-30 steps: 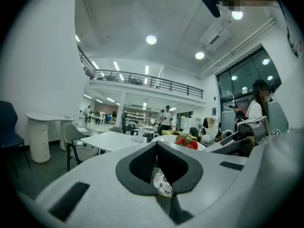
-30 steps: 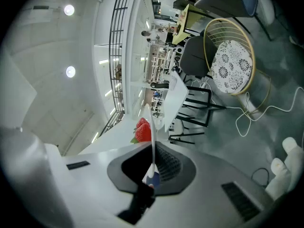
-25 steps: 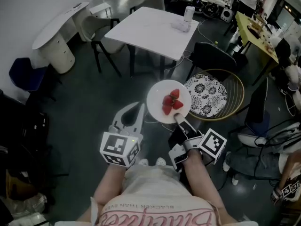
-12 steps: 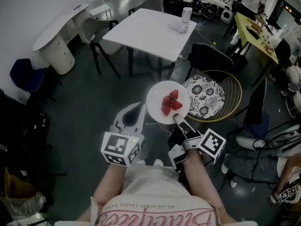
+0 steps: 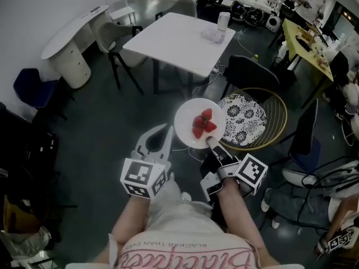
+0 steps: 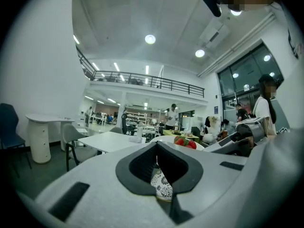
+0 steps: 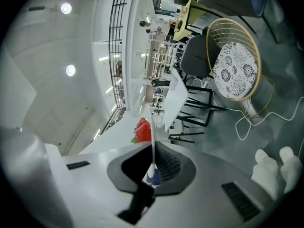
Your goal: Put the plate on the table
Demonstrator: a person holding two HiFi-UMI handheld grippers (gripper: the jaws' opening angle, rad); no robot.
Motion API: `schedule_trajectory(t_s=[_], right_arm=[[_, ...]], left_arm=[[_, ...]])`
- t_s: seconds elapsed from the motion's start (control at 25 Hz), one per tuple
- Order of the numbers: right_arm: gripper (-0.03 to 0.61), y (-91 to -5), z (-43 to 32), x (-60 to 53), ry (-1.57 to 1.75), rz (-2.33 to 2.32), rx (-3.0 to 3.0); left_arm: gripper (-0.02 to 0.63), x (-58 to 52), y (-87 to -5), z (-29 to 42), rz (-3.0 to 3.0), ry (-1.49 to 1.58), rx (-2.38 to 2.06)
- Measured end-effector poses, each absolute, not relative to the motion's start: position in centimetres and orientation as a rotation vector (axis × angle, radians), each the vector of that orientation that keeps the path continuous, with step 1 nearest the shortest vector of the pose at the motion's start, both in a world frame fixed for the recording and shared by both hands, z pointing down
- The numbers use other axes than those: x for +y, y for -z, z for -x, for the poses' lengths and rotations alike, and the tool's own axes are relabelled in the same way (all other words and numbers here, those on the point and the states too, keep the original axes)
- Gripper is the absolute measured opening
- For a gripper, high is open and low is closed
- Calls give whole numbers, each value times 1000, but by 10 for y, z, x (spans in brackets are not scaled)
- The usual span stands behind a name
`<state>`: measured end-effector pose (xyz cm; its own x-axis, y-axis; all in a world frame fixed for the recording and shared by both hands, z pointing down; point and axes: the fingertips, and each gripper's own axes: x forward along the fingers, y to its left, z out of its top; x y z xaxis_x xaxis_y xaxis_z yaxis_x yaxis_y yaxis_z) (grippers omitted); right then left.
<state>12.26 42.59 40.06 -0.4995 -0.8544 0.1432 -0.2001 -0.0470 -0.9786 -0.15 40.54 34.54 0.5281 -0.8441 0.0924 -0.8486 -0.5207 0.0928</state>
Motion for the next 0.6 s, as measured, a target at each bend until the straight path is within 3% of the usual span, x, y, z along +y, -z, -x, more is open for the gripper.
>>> schedule_trajectory(t_s=[0.6], right_arm=[[9, -410, -105, 308, 1587, 1146, 1707]], left_arm=[[5, 283, -358, 15, -2626, -46, -1424]])
